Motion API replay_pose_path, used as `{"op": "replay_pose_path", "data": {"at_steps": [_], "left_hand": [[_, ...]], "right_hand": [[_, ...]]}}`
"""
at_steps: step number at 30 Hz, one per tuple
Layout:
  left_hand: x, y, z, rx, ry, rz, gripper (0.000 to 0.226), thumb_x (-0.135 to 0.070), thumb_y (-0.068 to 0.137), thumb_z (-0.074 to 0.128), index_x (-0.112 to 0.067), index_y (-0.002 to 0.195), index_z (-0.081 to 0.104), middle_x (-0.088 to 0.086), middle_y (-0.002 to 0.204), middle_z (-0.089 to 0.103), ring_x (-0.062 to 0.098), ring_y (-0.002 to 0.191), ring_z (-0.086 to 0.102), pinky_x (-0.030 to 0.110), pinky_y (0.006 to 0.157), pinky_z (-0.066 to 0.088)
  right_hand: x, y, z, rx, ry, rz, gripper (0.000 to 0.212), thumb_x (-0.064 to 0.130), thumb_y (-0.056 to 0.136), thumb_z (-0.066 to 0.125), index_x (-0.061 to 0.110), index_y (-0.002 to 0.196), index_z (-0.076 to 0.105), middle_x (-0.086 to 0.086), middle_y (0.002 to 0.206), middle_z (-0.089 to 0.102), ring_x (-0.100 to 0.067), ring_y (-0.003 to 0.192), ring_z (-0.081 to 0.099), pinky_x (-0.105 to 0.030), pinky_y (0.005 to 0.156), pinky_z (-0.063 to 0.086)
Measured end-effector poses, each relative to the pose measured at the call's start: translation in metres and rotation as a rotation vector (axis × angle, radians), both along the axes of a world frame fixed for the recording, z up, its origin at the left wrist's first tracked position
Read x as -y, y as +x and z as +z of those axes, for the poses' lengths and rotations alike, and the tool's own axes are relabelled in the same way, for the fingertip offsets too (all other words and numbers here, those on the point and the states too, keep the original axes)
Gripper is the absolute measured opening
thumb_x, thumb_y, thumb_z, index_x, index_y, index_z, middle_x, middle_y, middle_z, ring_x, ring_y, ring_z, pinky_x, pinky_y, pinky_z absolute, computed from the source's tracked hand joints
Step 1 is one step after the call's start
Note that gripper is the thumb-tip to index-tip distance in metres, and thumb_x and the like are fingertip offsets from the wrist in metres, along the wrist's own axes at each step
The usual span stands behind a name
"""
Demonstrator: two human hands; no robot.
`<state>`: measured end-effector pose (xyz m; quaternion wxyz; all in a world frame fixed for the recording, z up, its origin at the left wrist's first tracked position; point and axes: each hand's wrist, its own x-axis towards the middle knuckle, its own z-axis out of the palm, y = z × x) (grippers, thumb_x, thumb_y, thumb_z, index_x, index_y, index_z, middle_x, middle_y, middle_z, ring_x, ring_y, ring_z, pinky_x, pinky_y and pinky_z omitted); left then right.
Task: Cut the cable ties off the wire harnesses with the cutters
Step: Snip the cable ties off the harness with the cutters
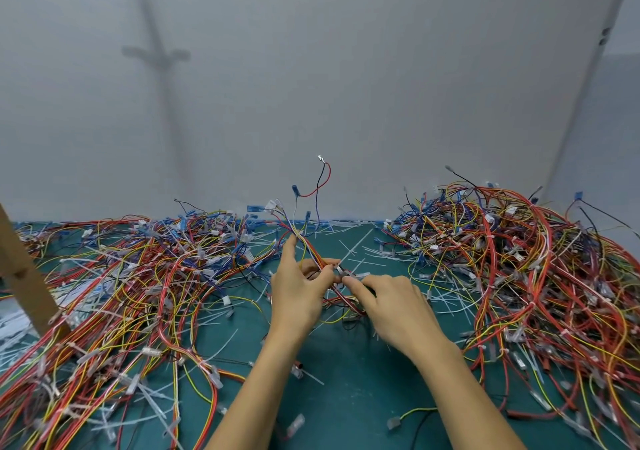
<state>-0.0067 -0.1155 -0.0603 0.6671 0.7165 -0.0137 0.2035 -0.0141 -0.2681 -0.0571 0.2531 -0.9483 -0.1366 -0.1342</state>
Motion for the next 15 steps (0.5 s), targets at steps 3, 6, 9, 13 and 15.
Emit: {"op": "replay_pose_path", "data": {"at_steps": [3, 6, 9, 13, 15], "left_hand": [[0.0003, 0.0004, 0.0002, -0.012, -0.027, 0.005, 0.071, 0.0, 0.085, 0.064, -0.015, 0.145, 0.029, -0.001, 0.083, 0.077, 0.019, 0.083, 0.074, 0.047, 0.092, 0.054], [0.0004, 0.0005, 0.0008, -0.029, -0.104, 0.01, 0.076, -0.002, 0.086, 0.067, -0.014, 0.148, 0.025, -0.001, 0.081, 0.076, 0.019, 0.08, 0.074, 0.043, 0.088, 0.057], [-0.0011, 0.0025, 0.0017, -0.07, -0.213, 0.001, 0.08, -0.004, 0.089, 0.065, -0.014, 0.152, 0.019, 0.005, 0.091, 0.073, 0.014, 0.073, 0.073, 0.03, 0.076, 0.058], [-0.0061, 0.0049, 0.0031, -0.138, -0.28, -0.11, 0.088, 0.005, 0.088, 0.059, -0.02, 0.155, 0.009, 0.01, 0.085, 0.059, 0.009, 0.058, 0.066, 0.025, 0.064, 0.055], [-0.0066, 0.004, 0.0033, -0.163, -0.289, -0.179, 0.093, 0.009, 0.087, 0.058, -0.026, 0.156, 0.005, 0.011, 0.079, 0.059, 0.015, 0.06, 0.066, 0.028, 0.065, 0.059]], "right_hand": [[0.0, 0.0001, 0.0001, 0.011, 0.027, -0.005, 0.053, 0.069, 0.093, 0.03, 0.028, 0.066, 0.052, 0.001, 0.063, 0.048, -0.028, 0.07, 0.045, -0.037, 0.059, 0.033], [-0.0012, 0.0, 0.0022, 0.019, 0.133, -0.037, 0.054, 0.068, 0.093, 0.033, 0.026, 0.075, 0.063, 0.003, 0.069, 0.06, -0.027, 0.073, 0.053, -0.036, 0.062, 0.038], [-0.0028, 0.0018, 0.0056, -0.029, 0.314, -0.082, 0.064, 0.069, 0.091, 0.038, 0.014, 0.076, 0.067, -0.001, 0.068, 0.068, -0.024, 0.072, 0.062, -0.037, 0.068, 0.047], [-0.0052, 0.0055, 0.0028, -0.167, 0.57, -0.066, 0.051, 0.058, 0.08, 0.066, 0.008, 0.072, 0.066, -0.001, 0.055, 0.059, -0.016, 0.056, 0.05, -0.032, 0.059, 0.042], [-0.0098, 0.0059, -0.0015, -0.236, 0.636, -0.037, 0.036, 0.049, 0.077, 0.073, 0.013, 0.073, 0.072, -0.001, 0.056, 0.064, -0.013, 0.056, 0.05, -0.031, 0.06, 0.045]]}}
